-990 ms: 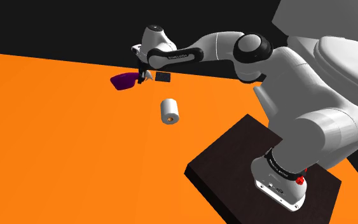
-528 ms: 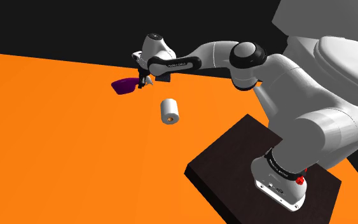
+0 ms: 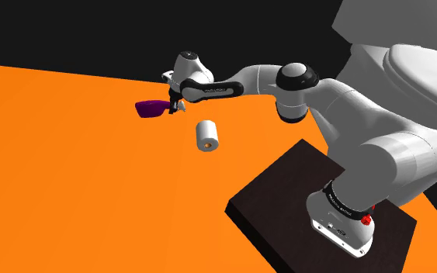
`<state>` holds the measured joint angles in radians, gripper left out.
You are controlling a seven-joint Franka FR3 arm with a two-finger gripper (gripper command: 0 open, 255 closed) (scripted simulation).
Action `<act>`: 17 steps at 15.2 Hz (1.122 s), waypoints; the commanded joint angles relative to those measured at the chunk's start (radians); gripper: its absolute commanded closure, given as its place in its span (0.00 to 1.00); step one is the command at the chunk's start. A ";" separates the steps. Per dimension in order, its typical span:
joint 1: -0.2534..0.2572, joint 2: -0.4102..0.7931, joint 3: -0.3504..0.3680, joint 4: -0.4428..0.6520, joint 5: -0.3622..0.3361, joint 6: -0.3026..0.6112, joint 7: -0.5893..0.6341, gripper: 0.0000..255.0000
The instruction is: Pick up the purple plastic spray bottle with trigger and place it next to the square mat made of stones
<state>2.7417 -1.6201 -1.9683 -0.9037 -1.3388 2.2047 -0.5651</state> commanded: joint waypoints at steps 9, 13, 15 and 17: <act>0.002 -0.099 0.136 0.047 -0.155 -0.047 -0.009 1.00; 0.002 -0.099 0.136 0.048 -0.155 -0.047 -0.009 0.00; 0.002 -0.099 0.136 0.047 -0.155 -0.047 -0.009 0.00; -0.076 -0.045 0.134 -0.084 -0.163 -0.069 0.044 0.00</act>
<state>2.7025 -1.6897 -1.8331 -0.9257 -1.4975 2.1447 -0.5469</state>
